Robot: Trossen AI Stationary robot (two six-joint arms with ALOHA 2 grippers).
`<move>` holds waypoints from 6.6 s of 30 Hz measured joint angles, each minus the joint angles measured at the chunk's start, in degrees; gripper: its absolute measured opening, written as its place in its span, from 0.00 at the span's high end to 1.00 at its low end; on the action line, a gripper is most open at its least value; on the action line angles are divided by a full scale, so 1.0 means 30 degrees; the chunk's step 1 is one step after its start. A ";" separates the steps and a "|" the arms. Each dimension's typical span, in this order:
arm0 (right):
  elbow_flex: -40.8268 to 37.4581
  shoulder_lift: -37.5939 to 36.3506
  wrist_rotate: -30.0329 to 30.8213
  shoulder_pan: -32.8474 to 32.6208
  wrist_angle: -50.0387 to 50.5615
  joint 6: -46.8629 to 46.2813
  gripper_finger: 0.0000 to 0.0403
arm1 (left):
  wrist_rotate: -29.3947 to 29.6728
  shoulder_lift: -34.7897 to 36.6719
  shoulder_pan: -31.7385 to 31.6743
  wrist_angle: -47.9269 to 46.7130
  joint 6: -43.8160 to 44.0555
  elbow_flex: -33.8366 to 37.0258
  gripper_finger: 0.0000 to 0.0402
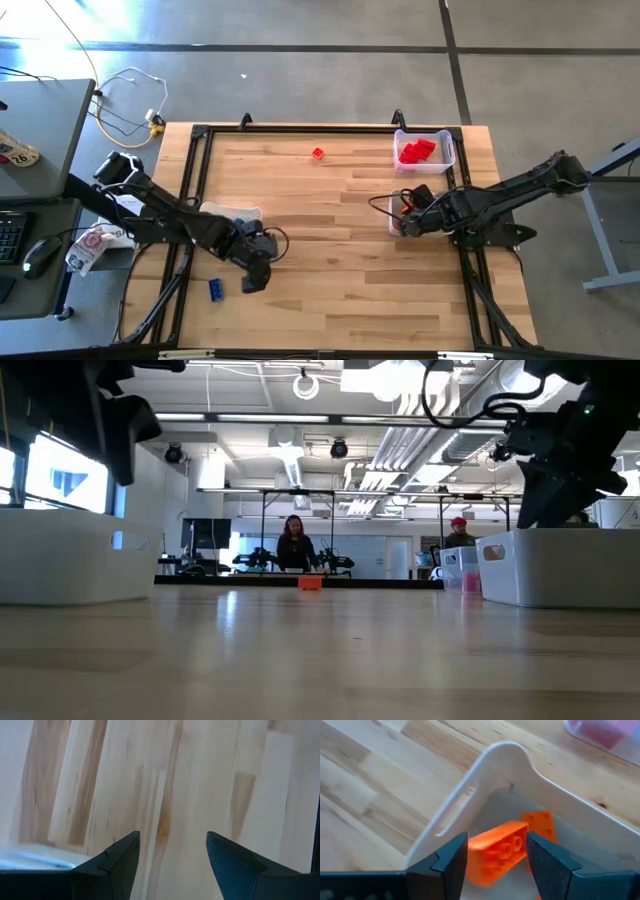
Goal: Sort & place blocks by color
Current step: Put the orange game piece into the gray bin, then put the blue game piece into the white bin
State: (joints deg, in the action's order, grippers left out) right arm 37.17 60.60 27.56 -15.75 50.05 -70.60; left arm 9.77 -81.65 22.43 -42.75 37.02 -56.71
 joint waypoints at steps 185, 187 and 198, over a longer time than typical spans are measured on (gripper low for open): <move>0.1878 0.0066 -0.3517 0.7225 -1.7574 2.5184 0.54 | 0.1147 0.2557 -0.3971 -1.2084 1.6091 0.1728 0.71; 0.1878 0.0066 -0.4459 0.8138 -1.8063 2.5558 0.54 | 0.0897 0.2557 -0.4158 -1.1718 1.6098 0.2384 0.71; 0.3084 0.2005 -0.8526 1.2117 -2.0051 2.6582 0.54 | -0.0096 0.2557 -0.5330 -1.1184 1.6594 0.4159 0.70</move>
State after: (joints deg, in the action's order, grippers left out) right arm 46.43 66.61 1.98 20.60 -10.10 9.14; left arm 9.48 -73.97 6.44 -76.30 86.80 -44.23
